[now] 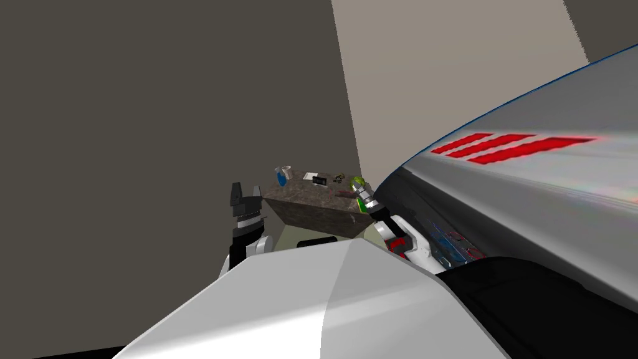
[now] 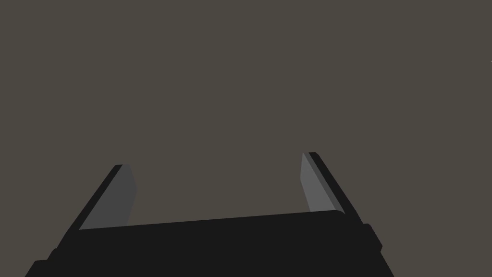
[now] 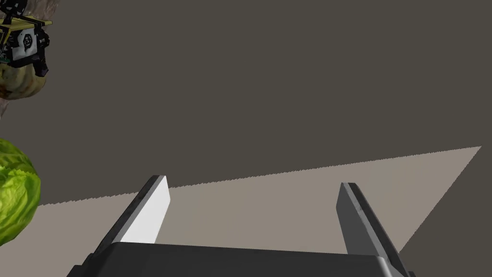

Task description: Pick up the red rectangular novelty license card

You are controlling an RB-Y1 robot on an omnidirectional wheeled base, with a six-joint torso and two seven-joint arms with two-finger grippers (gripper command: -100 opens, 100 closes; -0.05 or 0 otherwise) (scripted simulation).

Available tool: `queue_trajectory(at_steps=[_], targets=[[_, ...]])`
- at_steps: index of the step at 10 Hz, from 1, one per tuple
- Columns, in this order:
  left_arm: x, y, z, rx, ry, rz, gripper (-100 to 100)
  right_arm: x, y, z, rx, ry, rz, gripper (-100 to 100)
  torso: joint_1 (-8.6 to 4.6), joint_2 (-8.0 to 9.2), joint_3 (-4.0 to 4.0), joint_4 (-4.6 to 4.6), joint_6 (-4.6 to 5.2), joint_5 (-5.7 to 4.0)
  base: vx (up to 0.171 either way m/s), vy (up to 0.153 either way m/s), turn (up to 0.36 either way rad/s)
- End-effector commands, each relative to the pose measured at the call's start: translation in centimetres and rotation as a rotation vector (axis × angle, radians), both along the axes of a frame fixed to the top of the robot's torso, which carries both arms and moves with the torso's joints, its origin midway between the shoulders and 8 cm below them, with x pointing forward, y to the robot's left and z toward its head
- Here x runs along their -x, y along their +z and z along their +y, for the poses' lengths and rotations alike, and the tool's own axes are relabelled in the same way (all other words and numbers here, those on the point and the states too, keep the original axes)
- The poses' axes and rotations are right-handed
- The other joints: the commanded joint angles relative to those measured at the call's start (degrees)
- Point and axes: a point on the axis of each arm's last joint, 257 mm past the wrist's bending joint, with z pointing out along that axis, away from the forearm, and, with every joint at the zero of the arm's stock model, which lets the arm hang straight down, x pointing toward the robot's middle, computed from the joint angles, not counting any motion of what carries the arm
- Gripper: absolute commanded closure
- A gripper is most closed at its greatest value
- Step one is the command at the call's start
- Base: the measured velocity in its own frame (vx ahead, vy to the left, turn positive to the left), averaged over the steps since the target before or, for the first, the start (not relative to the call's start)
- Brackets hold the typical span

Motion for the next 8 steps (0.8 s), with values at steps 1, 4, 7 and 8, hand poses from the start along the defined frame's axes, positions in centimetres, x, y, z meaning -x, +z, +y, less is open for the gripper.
queue_trajectory(at_steps=[1,4,7,8], targets=[[0.0,0.0,0.0,0.000,0.000,0.000,0,-0.2,-1.0,-0.2,0.054,0.010,0.029,-100,0.00,0.00,0.00,0.00,0.00,0.00,-0.031,-0.020,0.194],[0.0,0.0,0.0,0.000,0.000,0.000,0,-0.4,-1.9,-0.5,0.145,0.038,0.063,-100,-0.06,0.04,0.02,0.00,-0.06,-0.01,-0.036,-0.035,0.185],[0.0,0.0,0.0,0.000,0.000,0.000,0,-0.5,-2.8,-0.8,0.228,0.063,0.095,-100,-0.01,-0.06,-0.04,-0.02,-0.06,0.00,-0.018,-0.022,0.110],[0.0,0.0,0.0,0.000,0.000,0.000,0,-0.5,-2.8,-0.8,0.236,0.066,0.096,-100,-0.03,-0.04,-0.03,-0.01,-0.01,0.00,-0.016,-0.017,0.004]])
